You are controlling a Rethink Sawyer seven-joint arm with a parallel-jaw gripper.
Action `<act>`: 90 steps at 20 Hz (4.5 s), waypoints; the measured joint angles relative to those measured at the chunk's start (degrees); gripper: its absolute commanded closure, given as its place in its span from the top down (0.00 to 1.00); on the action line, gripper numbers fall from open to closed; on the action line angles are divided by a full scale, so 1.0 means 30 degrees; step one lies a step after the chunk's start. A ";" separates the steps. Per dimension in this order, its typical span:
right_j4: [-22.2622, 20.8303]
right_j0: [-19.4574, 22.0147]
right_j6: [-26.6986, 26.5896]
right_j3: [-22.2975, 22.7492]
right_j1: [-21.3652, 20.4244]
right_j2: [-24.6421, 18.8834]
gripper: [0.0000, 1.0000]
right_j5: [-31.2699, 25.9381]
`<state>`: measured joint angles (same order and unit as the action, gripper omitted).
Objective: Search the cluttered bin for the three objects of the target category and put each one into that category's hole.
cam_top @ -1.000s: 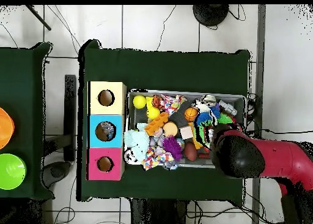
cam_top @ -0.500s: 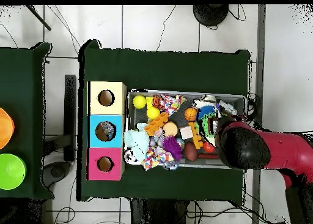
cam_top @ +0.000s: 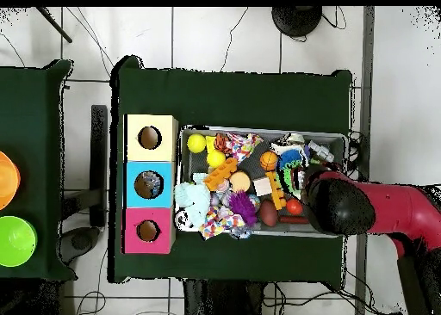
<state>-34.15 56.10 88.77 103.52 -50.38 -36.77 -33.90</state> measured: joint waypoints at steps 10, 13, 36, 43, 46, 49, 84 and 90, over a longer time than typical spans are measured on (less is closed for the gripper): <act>-0.1629 0.0000 0.0000 0.0003 0.1558 0.0019 0.00 0.1017; -0.2005 0.0000 0.0000 0.0000 0.2036 0.0058 0.00 0.1585; -0.3103 0.0212 0.0000 0.0000 0.4965 0.0333 1.00 0.2834; -0.3104 0.0547 0.0000 -0.0010 0.4999 0.0310 1.00 0.2838; -0.3082 0.0558 0.0000 -0.0006 0.4891 0.0307 1.00 0.2838; -0.2965 0.0558 0.0000 0.0007 0.4575 0.0307 1.00 0.2830; 0.1179 -0.0821 0.0004 0.6606 -0.3805 0.0512 1.00 0.2448; 0.1163 -0.1704 0.0004 0.6687 -0.3311 0.1460 1.00 0.3142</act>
<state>-30.66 50.99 88.78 123.58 -60.31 -32.39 -24.47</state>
